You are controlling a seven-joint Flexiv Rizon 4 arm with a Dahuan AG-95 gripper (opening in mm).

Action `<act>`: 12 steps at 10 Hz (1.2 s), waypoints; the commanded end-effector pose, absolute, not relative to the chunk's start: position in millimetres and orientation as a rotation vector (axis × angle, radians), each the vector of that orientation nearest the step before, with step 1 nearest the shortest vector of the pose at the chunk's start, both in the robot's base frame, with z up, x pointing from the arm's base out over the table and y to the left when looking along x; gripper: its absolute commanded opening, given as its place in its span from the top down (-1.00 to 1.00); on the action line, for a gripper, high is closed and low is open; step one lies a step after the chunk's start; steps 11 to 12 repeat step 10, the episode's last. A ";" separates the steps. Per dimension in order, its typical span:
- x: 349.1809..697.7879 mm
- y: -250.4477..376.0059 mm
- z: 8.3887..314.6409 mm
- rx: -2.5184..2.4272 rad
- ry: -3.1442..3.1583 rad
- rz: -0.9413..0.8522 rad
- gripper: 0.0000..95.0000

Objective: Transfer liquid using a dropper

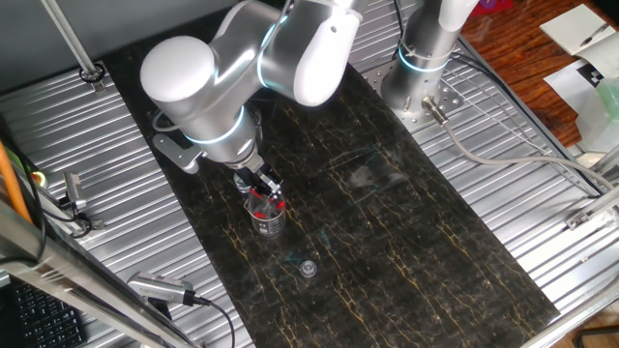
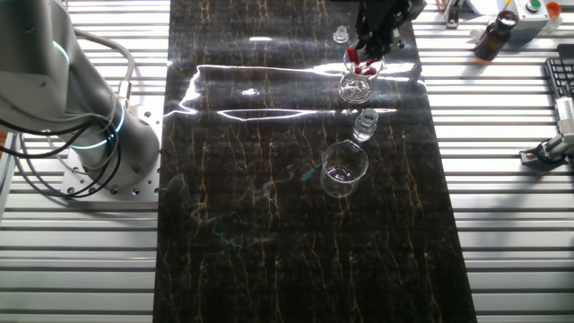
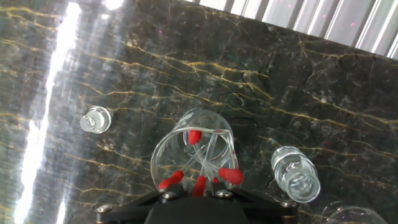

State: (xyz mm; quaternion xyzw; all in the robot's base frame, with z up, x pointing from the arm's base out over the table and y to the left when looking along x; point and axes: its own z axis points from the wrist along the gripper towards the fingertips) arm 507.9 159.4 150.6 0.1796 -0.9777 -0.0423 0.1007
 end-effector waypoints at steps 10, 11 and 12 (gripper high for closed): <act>501.0 165.0 193.6 0.423 -2.878 -0.105 1.00; 501.0 165.0 193.6 0.423 -2.878 -0.105 1.00; 501.0 165.0 193.6 0.423 -2.878 -0.105 1.00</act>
